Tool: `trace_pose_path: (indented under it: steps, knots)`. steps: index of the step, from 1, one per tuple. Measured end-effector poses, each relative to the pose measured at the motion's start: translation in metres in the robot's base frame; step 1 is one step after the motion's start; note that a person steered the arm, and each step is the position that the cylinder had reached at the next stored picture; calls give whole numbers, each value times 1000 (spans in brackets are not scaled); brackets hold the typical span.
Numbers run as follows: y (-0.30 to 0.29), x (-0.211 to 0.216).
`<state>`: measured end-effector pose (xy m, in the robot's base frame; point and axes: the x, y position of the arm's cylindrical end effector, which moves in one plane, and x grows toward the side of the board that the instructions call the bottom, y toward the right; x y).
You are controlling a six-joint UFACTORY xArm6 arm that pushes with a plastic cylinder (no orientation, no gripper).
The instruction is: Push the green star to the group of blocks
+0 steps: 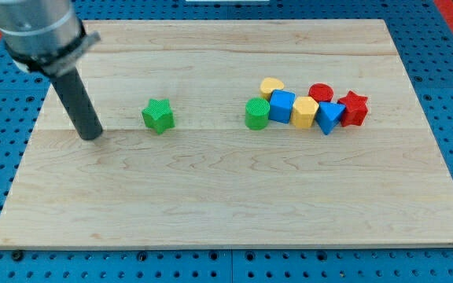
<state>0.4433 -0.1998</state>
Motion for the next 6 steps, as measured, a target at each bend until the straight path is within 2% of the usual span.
trace_pose_path:
  steps: [2,3,4,5,6]
  knots:
    - [232,-4]
    - [184,29]
    - [87,6]
    - [47,-33]
    - [113,-50]
